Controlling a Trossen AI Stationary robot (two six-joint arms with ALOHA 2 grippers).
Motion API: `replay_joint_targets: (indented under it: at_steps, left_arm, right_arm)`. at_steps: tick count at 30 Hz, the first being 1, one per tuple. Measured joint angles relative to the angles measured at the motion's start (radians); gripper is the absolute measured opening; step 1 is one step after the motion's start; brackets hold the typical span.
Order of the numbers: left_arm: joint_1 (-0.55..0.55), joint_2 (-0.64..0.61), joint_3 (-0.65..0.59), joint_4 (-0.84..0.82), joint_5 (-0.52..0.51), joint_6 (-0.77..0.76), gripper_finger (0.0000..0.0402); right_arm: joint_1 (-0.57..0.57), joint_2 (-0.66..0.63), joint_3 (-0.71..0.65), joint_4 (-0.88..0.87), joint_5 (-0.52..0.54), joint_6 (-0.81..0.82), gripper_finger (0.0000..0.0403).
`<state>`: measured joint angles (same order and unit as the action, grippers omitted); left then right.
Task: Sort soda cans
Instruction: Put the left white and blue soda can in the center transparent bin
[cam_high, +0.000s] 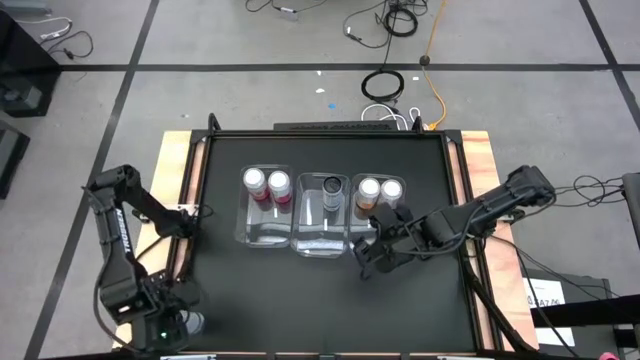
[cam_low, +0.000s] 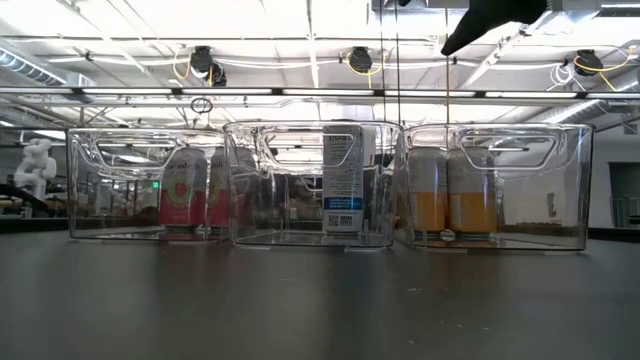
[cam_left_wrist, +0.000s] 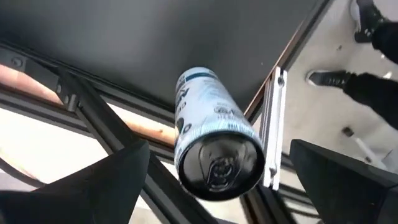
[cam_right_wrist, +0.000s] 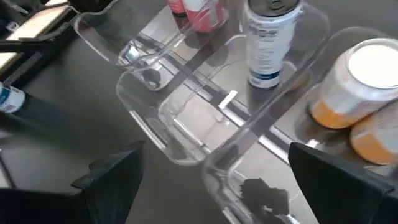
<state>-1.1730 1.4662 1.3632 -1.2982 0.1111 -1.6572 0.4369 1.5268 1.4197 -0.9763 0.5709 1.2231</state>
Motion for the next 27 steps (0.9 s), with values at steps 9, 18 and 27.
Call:
replay_joint_targets:
  at_steps: [9, 18, 27]
  left_arm:
    - [-0.075, 0.0, -0.012, 0.002, -0.053, 0.068, 0.0398]
    - [-0.127, 0.0, -0.063, 0.039, -0.064, 0.069, 0.0398]
    - [-0.138, 0.0, -0.063, 0.032, -0.15, 0.077, 0.0398]
  right_arm:
    - [0.01, 0.079, 0.0, 0.116, -0.004, 0.057, 0.0384]
    - [0.016, 0.134, 0.0, 0.152, -0.053, 0.084, 0.0384]
    - [0.016, 0.134, 0.0, 0.158, -0.053, 0.078, 0.0384]
